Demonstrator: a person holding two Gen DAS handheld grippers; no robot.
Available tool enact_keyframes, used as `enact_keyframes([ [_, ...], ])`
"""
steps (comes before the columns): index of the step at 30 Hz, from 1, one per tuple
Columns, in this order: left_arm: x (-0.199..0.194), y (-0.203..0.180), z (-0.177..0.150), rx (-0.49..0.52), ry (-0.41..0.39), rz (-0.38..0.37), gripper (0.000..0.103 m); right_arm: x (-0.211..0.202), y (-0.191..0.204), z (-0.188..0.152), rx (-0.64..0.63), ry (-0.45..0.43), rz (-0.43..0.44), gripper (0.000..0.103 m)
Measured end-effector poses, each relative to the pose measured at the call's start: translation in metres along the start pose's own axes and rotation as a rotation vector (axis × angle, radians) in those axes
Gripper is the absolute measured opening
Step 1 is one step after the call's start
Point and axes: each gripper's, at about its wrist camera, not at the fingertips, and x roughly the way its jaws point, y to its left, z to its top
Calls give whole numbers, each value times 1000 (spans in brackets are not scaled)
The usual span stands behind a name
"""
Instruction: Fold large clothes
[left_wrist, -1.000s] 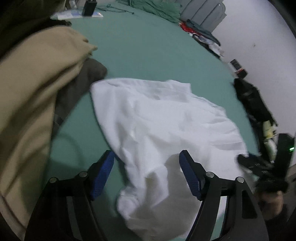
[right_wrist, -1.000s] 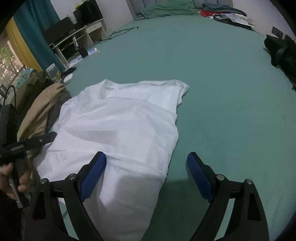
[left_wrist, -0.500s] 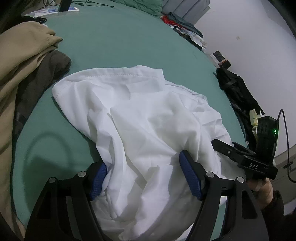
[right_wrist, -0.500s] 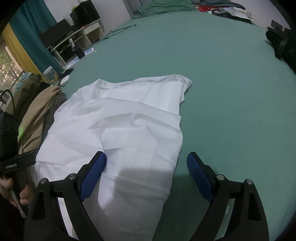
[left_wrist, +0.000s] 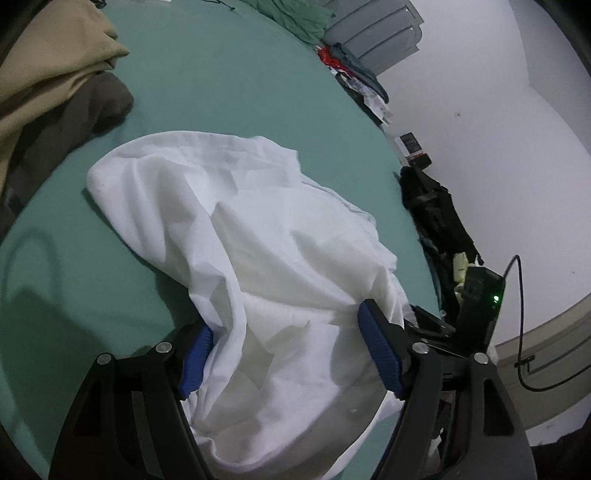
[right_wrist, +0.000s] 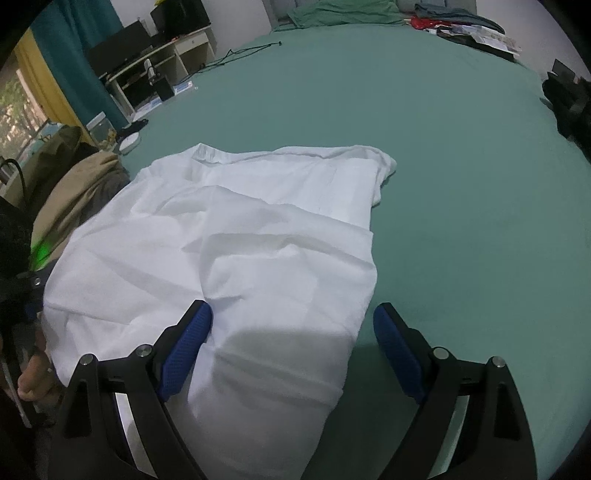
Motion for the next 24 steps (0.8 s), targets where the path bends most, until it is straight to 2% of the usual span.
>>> enact_keyframes([
  [2, 2, -5, -3, 20, 10, -11, 81, 2, 2, 2, -8, 6, -8, 89],
  [7, 10, -22, -8, 102, 33, 24, 81, 3, 4, 2, -11, 9, -20, 88],
  [8, 8, -22, -7, 94, 28, 9, 81, 2, 4, 2, -11, 8, -19, 88],
  [10, -3, -19, -3, 52, -13, -73, 85, 2, 3, 2, -12, 6, -19, 87],
  [12, -17, -15, 2, 9, -72, -84, 85, 2, 4, 1, -13, 6, -24, 87],
  [16, -34, -23, 9, 14, -135, -44, 85, 2, 3, 0, -13, 7, -31, 87],
  [19, -25, -39, 6, 86, -93, -11, 85, 2, 4, 1, -8, 8, -35, 87],
  [22, 10, -55, -4, 201, 13, 129, 85, 1, 7, 1, -4, 9, -38, 86],
  [24, 25, -57, -9, 249, 48, 218, 85, 1, 8, 1, -1, 8, -33, 85],
])
